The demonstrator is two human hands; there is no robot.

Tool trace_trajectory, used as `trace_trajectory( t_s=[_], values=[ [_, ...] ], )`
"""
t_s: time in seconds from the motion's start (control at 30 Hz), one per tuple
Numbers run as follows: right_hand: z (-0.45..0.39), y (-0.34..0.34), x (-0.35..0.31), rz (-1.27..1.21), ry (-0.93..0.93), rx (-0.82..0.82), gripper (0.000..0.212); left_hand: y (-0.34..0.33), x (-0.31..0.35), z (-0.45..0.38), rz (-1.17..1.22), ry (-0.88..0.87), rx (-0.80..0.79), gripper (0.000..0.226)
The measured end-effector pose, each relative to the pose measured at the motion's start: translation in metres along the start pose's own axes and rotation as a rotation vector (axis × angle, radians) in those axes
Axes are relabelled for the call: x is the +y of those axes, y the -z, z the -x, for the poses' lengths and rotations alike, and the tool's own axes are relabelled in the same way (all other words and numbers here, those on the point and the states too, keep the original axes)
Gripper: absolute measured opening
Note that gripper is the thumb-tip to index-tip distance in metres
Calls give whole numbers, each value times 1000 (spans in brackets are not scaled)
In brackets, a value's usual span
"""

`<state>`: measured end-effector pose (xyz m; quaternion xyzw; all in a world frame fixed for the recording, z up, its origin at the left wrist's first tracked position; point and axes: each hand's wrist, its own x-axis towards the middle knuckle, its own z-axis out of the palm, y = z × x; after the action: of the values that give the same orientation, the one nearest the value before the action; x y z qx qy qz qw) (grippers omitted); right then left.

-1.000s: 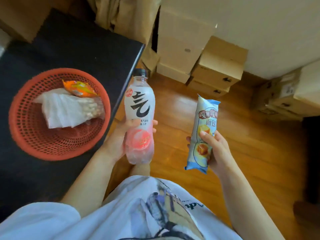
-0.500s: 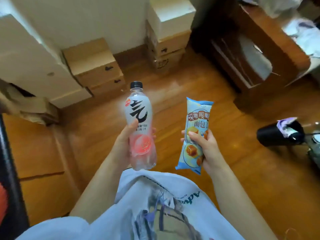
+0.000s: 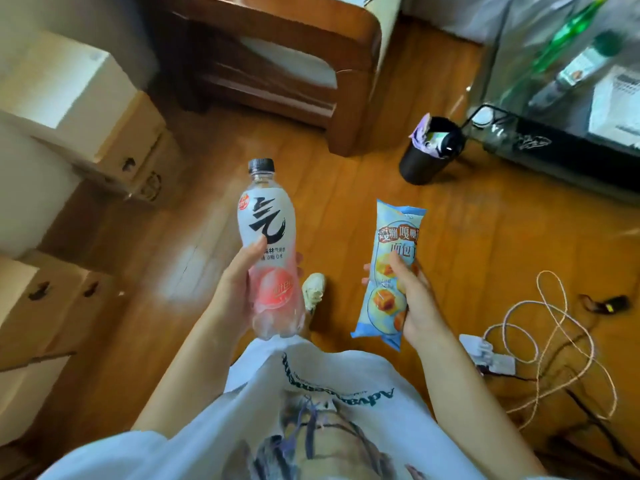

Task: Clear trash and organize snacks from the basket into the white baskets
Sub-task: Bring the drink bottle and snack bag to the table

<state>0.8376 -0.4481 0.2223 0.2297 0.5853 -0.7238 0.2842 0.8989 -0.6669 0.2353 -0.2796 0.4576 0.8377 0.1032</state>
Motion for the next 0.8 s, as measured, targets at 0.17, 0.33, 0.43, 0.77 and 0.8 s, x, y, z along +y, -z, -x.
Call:
trace_trajectory(
  t_s=[0.17, 0.33, 0.43, 0.77, 0.8],
  values=[
    [-32, 0, -59, -112, 57, 109, 46, -45, 56, -71, -78, 58, -115, 61],
    [-57, 7, -100, -240, 106, 206, 52, -88, 102, -129, -174, 97, -255, 62],
    [-68, 19, -114, -285, 108, 278, 55, -114, 111, -157, -240, 133, -326, 64],
    [-120, 117, -169, -433, 133, 446, 39, -239, 89, -257, -376, 276, -431, 44],
    [-127, 132, -179, -436, 143, 456, 49, -258, 84, -269, -388, 284, -440, 44]
  ],
)
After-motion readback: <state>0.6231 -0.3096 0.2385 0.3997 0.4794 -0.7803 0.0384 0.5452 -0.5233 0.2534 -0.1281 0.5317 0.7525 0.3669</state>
